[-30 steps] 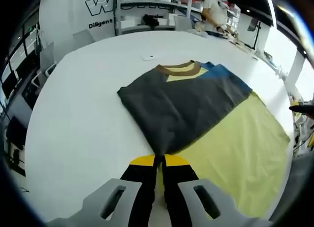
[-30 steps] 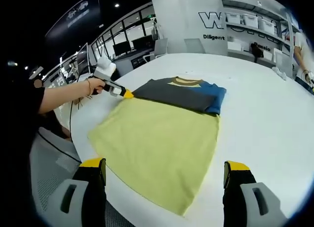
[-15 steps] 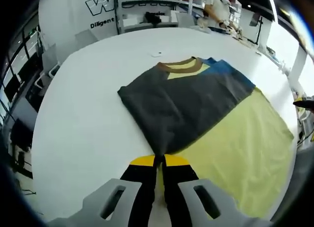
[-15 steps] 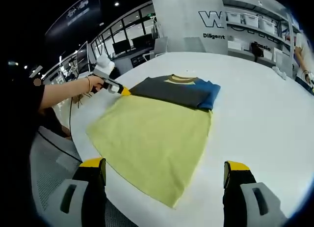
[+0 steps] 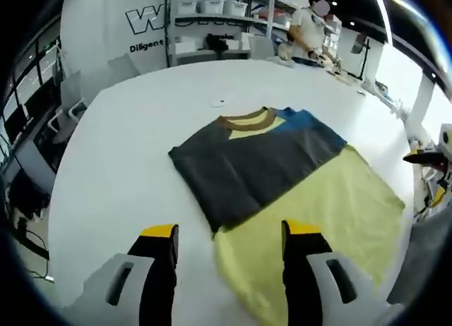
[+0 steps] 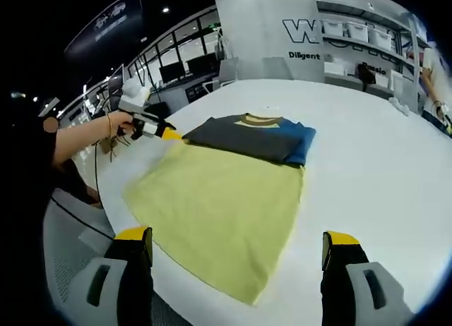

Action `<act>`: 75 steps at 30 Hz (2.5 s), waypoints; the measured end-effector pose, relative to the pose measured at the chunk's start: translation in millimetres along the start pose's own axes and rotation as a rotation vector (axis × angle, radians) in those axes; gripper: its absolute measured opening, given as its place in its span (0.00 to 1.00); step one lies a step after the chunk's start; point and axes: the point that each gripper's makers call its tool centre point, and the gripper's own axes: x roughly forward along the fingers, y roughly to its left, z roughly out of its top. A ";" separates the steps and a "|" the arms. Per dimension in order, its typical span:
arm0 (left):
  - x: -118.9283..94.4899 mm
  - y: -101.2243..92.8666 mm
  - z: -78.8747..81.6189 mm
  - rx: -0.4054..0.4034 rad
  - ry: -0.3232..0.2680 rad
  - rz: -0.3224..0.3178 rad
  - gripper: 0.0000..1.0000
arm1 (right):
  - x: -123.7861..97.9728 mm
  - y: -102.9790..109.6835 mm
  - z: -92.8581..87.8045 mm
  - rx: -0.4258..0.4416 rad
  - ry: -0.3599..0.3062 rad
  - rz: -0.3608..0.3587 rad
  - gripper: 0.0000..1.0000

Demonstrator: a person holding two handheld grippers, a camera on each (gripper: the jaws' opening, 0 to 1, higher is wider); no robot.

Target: Fold the garment on the visible template until the final outline fits inside the template.

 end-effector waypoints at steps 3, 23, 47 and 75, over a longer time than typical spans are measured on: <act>-7.8 -7.6 -4.5 0.012 -0.001 -0.022 0.72 | 1.4 3.3 0.5 -0.008 0.005 0.009 0.99; -46.7 -47.0 -51.6 -0.050 0.064 -0.083 0.92 | 7.6 12.3 -8.2 -0.008 0.045 0.011 0.99; -76.4 -67.9 -113.8 -0.081 0.126 -0.054 0.84 | 7.4 3.3 -53.5 0.006 0.150 -0.039 0.93; -87.7 -83.0 -160.9 -0.153 0.242 -0.005 0.39 | 6.6 -11.9 -94.5 0.104 0.305 -0.134 0.21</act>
